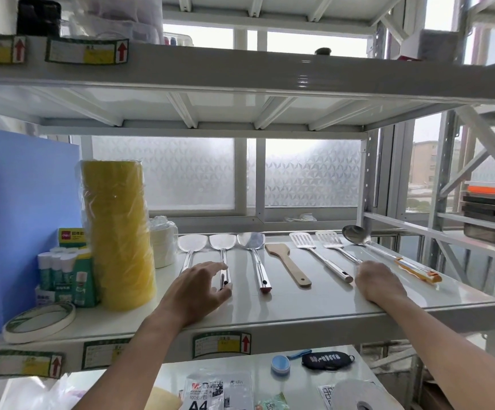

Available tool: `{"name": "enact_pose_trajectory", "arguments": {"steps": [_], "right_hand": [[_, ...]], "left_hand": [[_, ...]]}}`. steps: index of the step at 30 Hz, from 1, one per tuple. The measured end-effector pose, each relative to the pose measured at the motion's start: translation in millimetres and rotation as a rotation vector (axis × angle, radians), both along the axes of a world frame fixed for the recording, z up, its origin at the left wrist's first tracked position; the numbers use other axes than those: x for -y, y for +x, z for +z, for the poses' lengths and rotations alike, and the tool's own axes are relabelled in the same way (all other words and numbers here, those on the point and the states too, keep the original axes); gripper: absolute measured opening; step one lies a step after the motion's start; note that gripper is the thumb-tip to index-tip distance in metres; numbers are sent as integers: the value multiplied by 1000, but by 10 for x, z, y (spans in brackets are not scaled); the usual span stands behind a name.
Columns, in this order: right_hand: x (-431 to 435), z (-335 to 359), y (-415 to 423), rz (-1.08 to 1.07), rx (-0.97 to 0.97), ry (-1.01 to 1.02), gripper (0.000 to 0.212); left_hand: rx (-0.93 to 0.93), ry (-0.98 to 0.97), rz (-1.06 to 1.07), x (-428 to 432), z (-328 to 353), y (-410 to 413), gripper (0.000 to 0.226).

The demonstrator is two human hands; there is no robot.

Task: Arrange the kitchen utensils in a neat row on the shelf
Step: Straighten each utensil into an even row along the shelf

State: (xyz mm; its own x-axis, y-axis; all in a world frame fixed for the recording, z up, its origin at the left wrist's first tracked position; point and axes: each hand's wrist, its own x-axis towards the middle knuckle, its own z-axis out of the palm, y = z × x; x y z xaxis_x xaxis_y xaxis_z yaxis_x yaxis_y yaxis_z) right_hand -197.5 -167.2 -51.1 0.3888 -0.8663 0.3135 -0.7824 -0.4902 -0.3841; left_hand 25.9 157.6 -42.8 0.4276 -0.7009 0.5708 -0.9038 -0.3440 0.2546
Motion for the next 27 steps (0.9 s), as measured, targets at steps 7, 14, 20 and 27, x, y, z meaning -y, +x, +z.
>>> {"name": "enact_pose_trajectory", "arguments": {"steps": [7, 14, 20, 27], "right_hand": [[101, -4, 5, 93, 119, 57, 28], [123, -5, -11, 155, 132, 23, 27], [175, -43, 16, 182, 95, 6, 27], [183, -39, 39, 179, 93, 12, 27]], "left_hand": [[-42, -4, 5, -18, -18, 18, 55], [-55, -16, 1, -13, -9, 2, 54], [-57, -18, -5, -21, -9, 9, 54], [-55, -18, -11, -23, -1, 5, 53]]}}
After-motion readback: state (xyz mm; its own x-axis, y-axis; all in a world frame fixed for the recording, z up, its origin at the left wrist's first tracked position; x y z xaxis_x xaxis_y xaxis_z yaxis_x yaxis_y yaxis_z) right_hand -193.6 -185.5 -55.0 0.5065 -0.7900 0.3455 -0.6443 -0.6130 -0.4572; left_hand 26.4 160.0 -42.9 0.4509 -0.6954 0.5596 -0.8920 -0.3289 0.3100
